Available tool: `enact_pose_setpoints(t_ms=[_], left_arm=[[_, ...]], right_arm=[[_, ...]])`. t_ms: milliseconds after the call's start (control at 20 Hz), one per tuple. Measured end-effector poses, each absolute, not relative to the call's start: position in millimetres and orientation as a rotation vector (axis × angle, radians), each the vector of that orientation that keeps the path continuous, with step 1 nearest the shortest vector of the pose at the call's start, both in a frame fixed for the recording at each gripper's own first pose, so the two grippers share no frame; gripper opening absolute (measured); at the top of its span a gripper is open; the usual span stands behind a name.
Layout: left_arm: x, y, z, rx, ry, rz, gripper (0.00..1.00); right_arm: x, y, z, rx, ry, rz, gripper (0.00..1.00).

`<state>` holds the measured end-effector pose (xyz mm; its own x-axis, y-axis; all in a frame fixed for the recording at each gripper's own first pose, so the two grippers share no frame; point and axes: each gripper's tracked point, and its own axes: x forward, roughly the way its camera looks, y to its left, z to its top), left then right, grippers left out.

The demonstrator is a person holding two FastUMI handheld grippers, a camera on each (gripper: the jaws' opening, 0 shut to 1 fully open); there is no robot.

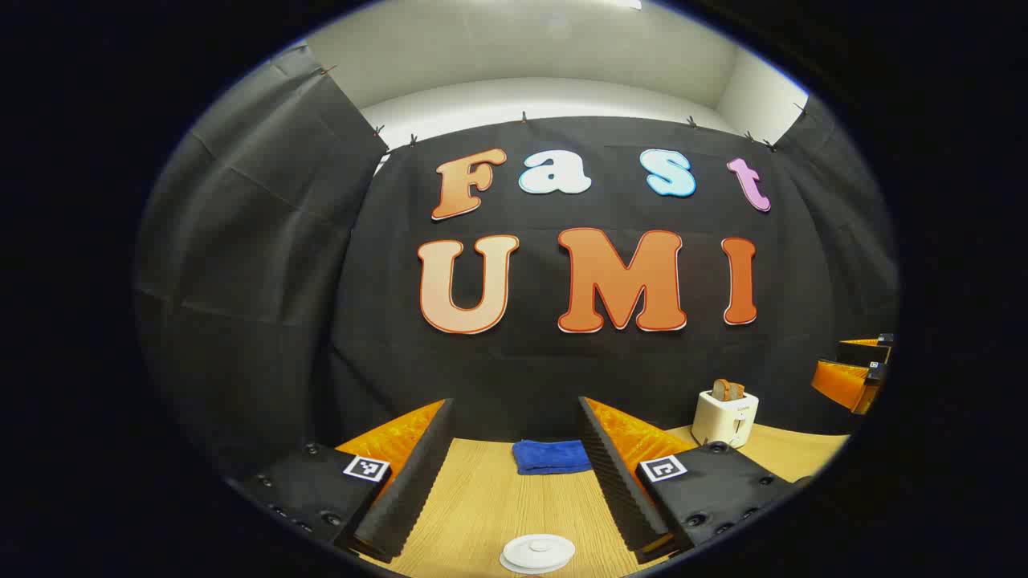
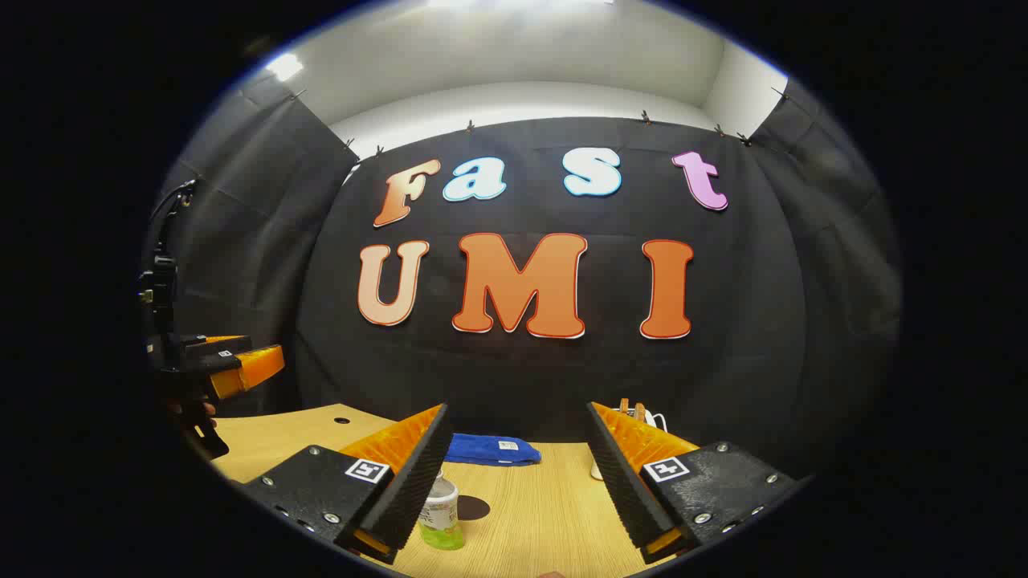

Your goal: Open the teacup lid with one hand, grasp the water bottle and pour water into the teacup with the other hand; after pouring, place the water bottle on the coaster and then close the teacup lid.

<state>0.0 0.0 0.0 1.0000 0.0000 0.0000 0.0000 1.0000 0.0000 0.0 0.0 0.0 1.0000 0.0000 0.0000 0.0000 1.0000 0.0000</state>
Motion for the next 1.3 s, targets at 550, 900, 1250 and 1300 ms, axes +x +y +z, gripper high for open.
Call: enact_pose_setpoints(t_ms=[550,900,1250,1300], left_arm=[[-8.0,-1.0,5.6,-0.009,-0.022,-0.004,0.97],[-6.7,-8.7,3.0,-0.018,-0.023,-0.027,0.97],[0.7,-21.1,-41.3,-0.044,0.051,-0.112,0.97],[2.7,-19.6,-48.5,-0.046,0.065,-0.117,0.97]], right_arm=[[-3.3,4.5,-0.8,-0.008,0.001,0.017,0.99],[-1.3,8.4,-6.2,0.004,0.006,0.027,0.99],[2.9,20.8,-28.8,0.018,0.064,0.067,0.99],[4.1,20.8,-32.1,0.016,0.069,0.067,0.99]])
